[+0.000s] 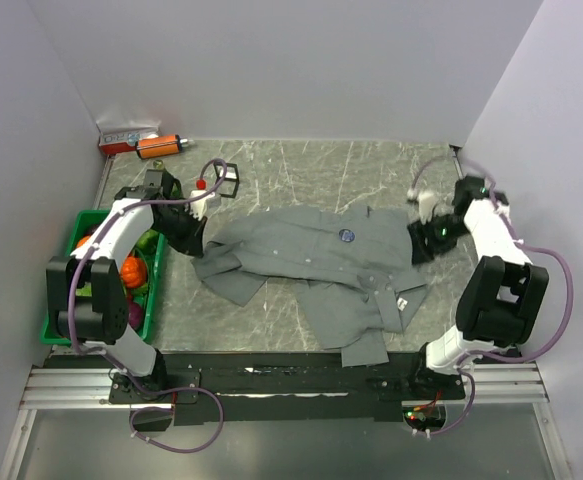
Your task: Remove the brooch from the garment
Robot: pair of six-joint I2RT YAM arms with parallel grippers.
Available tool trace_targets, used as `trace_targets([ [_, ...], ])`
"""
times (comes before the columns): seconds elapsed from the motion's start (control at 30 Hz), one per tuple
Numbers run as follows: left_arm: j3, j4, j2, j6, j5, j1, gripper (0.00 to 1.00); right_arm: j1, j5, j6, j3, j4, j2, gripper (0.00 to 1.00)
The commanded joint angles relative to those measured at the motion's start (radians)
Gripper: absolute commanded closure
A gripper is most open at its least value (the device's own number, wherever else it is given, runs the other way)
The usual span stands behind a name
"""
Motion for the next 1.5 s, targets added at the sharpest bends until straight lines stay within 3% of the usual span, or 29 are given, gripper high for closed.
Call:
trace_targets([
  [0.0, 0.077, -0.104, 0.030, 0.129, -0.062, 0.005, 0.99, -0.005, -0.162, 0.088, 0.270, 0.077, 0.113, 0.39],
  [0.13, 0.094, -0.125, 0.050, 0.151, -0.104, 0.006, 0.99, 0.005, -0.086, 0.234, 0.472, 0.155, 0.311, 0.38],
  [0.27, 0.097, -0.121, 0.034, 0.133, -0.093, 0.003, 0.99, 0.006, -0.044, 0.272, 0.621, 0.169, 0.453, 0.38],
  [0.83, 0.200, -0.127, 0.086, 0.062, -0.082, -0.007, 0.99, 0.103, 0.001, 0.255, 0.730, 0.174, 0.689, 0.35],
  [1.07, 0.231, -0.127, 0.103, 0.065, -0.089, -0.012, 0.99, 0.112, 0.048, 0.286, 0.850, 0.103, 0.776, 0.51],
  [1.2, 0.251, -0.112, 0.123, 0.060, -0.084, -0.015, 0.99, 0.114, 0.047, 0.263, 0.841, 0.097, 0.775, 0.80],
  [1.27, 0.271, -0.108, 0.131, 0.057, -0.084, -0.015, 0.99, 0.112, 0.036, 0.245, 0.824, 0.127, 0.734, 0.89],
  [1.3, 0.280, -0.107, 0.139, 0.057, -0.086, -0.015, 0.99, 0.112, 0.039, 0.249, 0.810, 0.152, 0.708, 1.00],
  [1.47, 0.385, -0.076, 0.159, 0.048, -0.081, -0.017, 0.99, 0.095, -0.009, 0.326, 0.880, 0.233, 0.538, 1.00],
])
